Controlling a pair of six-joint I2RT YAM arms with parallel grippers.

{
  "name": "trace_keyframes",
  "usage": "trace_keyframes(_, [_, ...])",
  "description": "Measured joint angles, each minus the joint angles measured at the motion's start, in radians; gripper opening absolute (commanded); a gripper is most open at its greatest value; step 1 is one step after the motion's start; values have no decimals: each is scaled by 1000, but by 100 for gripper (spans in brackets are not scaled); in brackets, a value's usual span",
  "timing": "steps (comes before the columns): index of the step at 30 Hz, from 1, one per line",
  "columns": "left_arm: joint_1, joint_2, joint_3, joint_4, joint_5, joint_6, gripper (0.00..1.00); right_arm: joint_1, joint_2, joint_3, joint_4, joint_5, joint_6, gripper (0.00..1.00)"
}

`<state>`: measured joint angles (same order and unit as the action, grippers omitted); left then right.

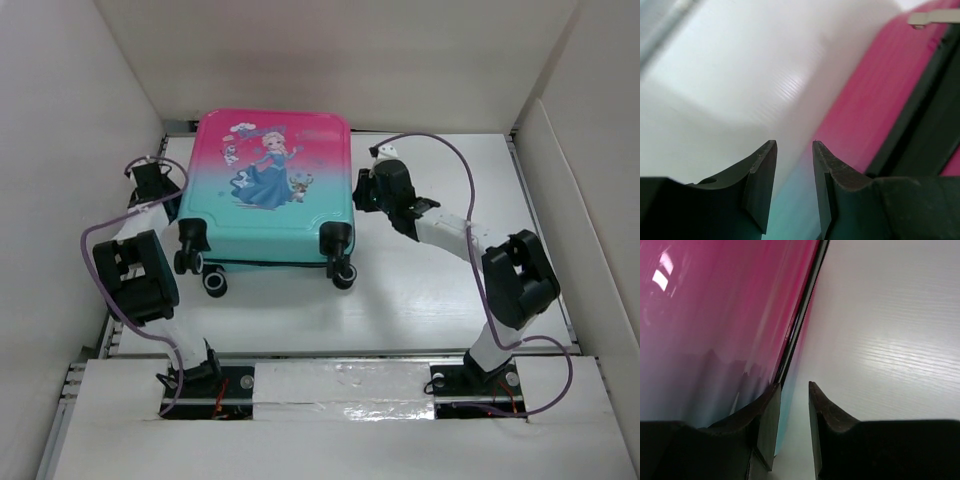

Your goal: Pack the luggage

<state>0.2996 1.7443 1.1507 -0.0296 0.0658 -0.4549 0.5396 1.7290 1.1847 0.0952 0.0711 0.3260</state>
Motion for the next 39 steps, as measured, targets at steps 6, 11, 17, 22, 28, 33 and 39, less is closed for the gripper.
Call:
trace_keyframes(6, [-190,-193,-189,41,-47,-45,33,-111,0,12,-97,61,-74,39])
trace_keyframes(11, [-376,-449,-352,54,-134,-103,34,-218,28,63,-174,59,-151,41])
trace_keyframes(17, [-523,-719,-582,104,-213,-209,36,-274,174,300,-235,22,-210,40])
trace_keyframes(22, [-560,-924,-694,42,-252,-266,54,-270,304,613,-312,-87,-213,44])
trace_keyframes(28, [-613,-1080,-650,-116,-286,-272,81,-196,264,762,-348,-202,-191,68])
trace_keyframes(33, [-634,-1092,-456,-3,-329,-272,82,-182,-107,367,-273,-222,-157,19])
trace_keyframes(39, [-616,-867,-188,210,-313,-259,81,-129,-647,-145,-126,-165,-62,0])
